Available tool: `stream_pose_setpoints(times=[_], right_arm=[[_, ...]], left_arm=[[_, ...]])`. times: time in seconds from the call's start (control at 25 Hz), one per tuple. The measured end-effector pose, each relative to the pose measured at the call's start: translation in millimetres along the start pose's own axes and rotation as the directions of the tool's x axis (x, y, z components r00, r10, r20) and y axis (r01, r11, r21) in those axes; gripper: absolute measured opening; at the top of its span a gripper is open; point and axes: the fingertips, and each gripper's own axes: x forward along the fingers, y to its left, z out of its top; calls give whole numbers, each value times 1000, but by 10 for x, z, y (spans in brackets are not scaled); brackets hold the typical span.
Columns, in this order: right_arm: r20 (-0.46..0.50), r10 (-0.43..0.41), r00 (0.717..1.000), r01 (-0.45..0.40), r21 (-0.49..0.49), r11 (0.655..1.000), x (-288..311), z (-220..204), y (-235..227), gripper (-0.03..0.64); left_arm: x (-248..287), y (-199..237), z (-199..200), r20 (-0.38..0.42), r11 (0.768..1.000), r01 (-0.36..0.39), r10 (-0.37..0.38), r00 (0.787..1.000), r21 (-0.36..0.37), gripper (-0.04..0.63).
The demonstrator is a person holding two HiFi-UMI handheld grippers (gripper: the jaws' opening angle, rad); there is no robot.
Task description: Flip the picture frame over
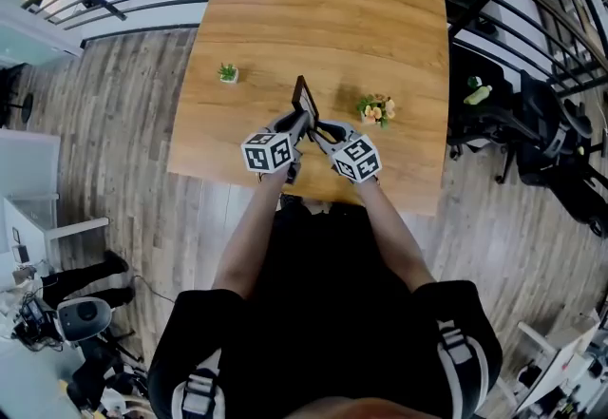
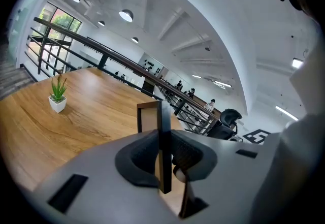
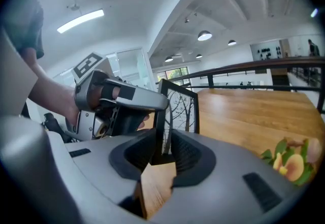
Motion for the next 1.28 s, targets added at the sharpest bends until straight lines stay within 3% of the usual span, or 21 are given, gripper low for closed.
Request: stream_pose_setpoints(times=[0.16, 0.4, 0.64, 0.88, 1.28], right_arm=[[44, -17, 999, 12, 113, 994, -128, -19, -210, 100], [28, -34, 999, 30, 144, 989, -240, -132, -367, 101], [-12, 42, 999, -39, 156, 987, -267, -224, -362, 120], [-68, 61, 996, -52, 126, 991, -306, -387, -354, 124], [-74, 150, 986, -139, 135, 981, -335, -444, -285, 155]], left_arm=[[-50, 30, -43, 9, 999, -17, 17, 1000, -30, 85], [-116, 6, -220, 1, 998, -21, 22, 1000, -55, 84], [-162, -107, -354, -7, 999, 8, -8, 1000, -46, 84], [-262, -227, -417, 0, 998, 52, -52, 999, -30, 84], [-408, -469, -581, -9, 989, 150, -150, 989, -5, 84]])
